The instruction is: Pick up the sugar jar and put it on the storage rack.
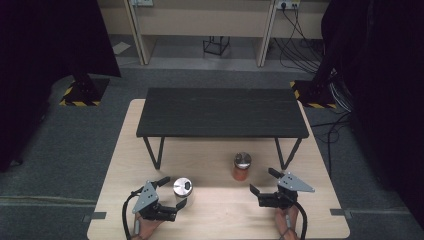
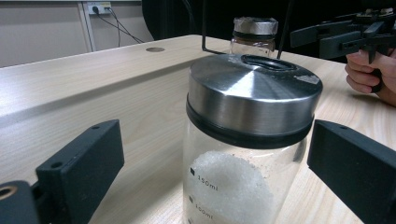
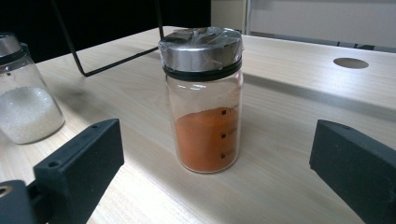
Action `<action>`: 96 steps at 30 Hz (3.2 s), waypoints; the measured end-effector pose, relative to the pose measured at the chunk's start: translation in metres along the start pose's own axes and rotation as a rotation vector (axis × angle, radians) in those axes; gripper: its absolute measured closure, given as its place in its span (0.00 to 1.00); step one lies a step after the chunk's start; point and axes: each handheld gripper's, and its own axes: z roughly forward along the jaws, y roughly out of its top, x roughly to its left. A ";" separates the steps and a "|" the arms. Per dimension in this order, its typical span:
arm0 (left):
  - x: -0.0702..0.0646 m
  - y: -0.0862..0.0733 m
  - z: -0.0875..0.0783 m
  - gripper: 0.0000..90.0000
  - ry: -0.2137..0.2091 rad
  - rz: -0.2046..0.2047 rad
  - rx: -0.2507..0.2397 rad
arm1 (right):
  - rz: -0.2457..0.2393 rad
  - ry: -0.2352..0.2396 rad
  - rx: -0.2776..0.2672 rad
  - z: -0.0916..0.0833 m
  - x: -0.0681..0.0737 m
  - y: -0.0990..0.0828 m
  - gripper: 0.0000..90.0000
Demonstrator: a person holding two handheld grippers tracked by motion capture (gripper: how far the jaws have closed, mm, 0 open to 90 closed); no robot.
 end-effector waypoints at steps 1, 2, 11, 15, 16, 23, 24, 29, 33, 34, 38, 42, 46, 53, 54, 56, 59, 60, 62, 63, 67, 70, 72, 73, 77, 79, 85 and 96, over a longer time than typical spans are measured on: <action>0.000 0.000 0.000 0.03 0.000 -0.001 0.000 | 0.000 0.000 0.003 0.000 0.000 0.000 0.03; 0.000 0.000 0.000 0.03 0.000 -0.001 -0.001 | -0.001 0.000 0.003 0.000 0.000 0.000 0.03; 0.000 0.000 0.000 0.03 0.000 -0.001 -0.003 | 0.003 0.000 0.001 0.000 0.000 0.000 0.03; 0.000 0.000 0.000 0.04 -0.001 -0.001 -0.002 | -0.001 0.001 0.002 0.000 0.000 0.000 0.03; 0.000 0.000 0.000 0.04 -0.001 -0.001 -0.001 | -0.001 0.001 0.002 0.000 0.000 0.000 0.03; 0.000 -0.001 0.000 0.03 0.000 -0.004 -0.006 | 0.001 0.005 0.004 0.000 -0.001 0.000 0.03; 0.001 -0.001 -0.001 0.03 0.000 -0.005 -0.006 | 0.001 0.004 0.005 0.000 -0.001 0.001 0.03; 0.000 0.000 0.000 0.03 0.000 0.004 -0.004 | 0.000 0.004 0.006 0.000 -0.001 0.001 0.03; -0.001 -0.001 -0.001 0.04 -0.002 0.010 -0.008 | -0.001 0.007 0.008 0.000 -0.001 0.001 0.03; -0.001 -0.001 0.000 0.03 -0.009 0.011 -0.006 | -0.003 0.008 0.009 0.001 -0.001 0.001 0.03; -0.002 0.002 0.001 0.03 -0.017 0.018 0.007 | -0.005 0.010 0.010 0.001 -0.001 0.001 0.03; -0.004 0.004 0.001 0.04 -0.021 0.029 0.016 | -0.003 0.012 0.013 0.001 -0.002 0.002 0.03; -0.004 0.006 0.001 0.04 -0.026 0.018 0.015 | -0.005 0.012 0.014 0.001 -0.002 0.002 0.03; -0.013 0.015 0.005 0.05 -0.032 0.009 0.029 | 0.002 0.015 0.014 0.001 -0.003 0.002 0.03; -0.017 0.017 0.008 0.05 -0.025 0.010 0.045 | 0.000 0.016 0.014 0.001 -0.003 0.001 0.03; -0.019 0.019 0.012 0.05 -0.016 0.005 0.060 | -0.003 0.019 0.016 0.001 -0.003 0.002 0.03; -0.021 0.020 0.017 0.06 0.001 0.007 0.079 | -0.006 0.021 0.017 0.001 -0.003 0.002 0.03; -0.021 0.020 0.018 0.06 0.007 0.001 0.082 | -0.006 0.021 0.017 0.001 -0.003 0.002 0.03; -0.021 0.020 0.020 0.06 0.013 -0.003 0.086 | -0.004 0.022 0.018 0.001 -0.003 0.002 0.03; -0.022 0.021 0.020 0.06 0.019 -0.002 0.088 | -0.004 0.023 0.018 0.001 -0.003 0.002 0.03; -0.022 0.022 0.022 0.08 0.029 0.000 0.095 | -0.005 0.024 0.021 0.002 -0.003 0.003 0.03; -0.021 0.023 0.024 0.10 0.027 0.002 0.099 | -0.006 0.025 0.024 0.002 -0.003 0.003 0.03; -0.022 0.023 0.025 0.12 0.031 0.009 0.105 | -0.008 0.027 0.030 0.002 -0.003 0.004 0.03; -0.022 0.024 0.025 0.14 0.031 0.010 0.110 | -0.009 0.028 0.030 0.002 -0.003 0.004 0.03; -0.022 0.026 0.028 0.20 0.034 0.020 0.127 | -0.005 0.030 0.025 0.002 -0.004 0.003 0.03; -0.023 0.026 0.029 0.23 0.038 0.022 0.135 | -0.002 0.030 0.024 0.002 -0.004 0.003 0.03; -0.024 0.025 0.030 0.34 0.042 0.037 0.140 | -0.006 0.032 0.028 0.002 -0.004 0.003 0.03; -0.024 0.026 0.030 0.35 0.044 0.034 0.141 | -0.010 0.034 0.030 0.003 -0.004 0.004 0.03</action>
